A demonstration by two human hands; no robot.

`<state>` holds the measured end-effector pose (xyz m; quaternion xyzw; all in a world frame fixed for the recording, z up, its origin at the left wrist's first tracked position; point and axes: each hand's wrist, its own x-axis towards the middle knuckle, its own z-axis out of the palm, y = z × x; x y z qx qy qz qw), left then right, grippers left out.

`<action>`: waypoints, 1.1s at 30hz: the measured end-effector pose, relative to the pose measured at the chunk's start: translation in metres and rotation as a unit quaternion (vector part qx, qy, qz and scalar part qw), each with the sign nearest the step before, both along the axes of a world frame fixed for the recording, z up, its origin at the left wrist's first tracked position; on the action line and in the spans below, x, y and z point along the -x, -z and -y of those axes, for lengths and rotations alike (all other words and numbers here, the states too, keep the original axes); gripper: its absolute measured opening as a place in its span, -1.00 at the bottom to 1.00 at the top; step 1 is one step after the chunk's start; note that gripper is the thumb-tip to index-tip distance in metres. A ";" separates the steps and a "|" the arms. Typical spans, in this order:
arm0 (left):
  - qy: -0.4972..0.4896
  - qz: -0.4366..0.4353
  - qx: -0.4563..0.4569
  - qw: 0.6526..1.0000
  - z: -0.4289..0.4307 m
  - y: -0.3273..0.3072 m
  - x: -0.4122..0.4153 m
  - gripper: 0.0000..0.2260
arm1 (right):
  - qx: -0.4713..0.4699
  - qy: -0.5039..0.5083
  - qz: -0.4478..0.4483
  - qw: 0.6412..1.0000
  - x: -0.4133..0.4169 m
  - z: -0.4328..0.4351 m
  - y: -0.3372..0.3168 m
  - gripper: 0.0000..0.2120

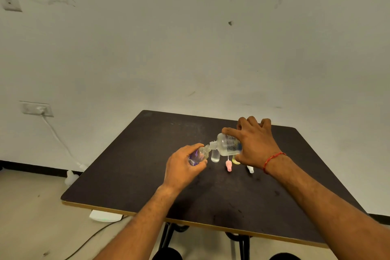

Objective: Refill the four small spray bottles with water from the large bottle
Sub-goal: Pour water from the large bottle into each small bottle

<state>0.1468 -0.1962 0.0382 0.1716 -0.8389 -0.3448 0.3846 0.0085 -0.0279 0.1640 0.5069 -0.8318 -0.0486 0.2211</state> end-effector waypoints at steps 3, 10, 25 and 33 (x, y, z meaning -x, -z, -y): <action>0.000 -0.003 0.001 1.000 0.000 -0.001 0.000 -0.58 | -0.001 -0.002 -0.004 1.000 -0.001 0.000 -0.002 -0.27; 0.001 -0.004 0.001 1.000 0.000 -0.001 0.000 -0.57 | -0.004 -0.005 -0.015 1.000 -0.001 0.001 -0.004 -0.26; 0.003 -0.003 -0.010 1.000 -0.002 0.000 0.001 -0.58 | -0.017 -0.012 -0.024 1.000 -0.004 0.004 -0.011 -0.23; -0.001 -0.004 -0.001 1.000 -0.001 0.001 0.003 -0.58 | -0.017 -0.019 -0.030 0.999 -0.004 0.005 -0.013 -0.24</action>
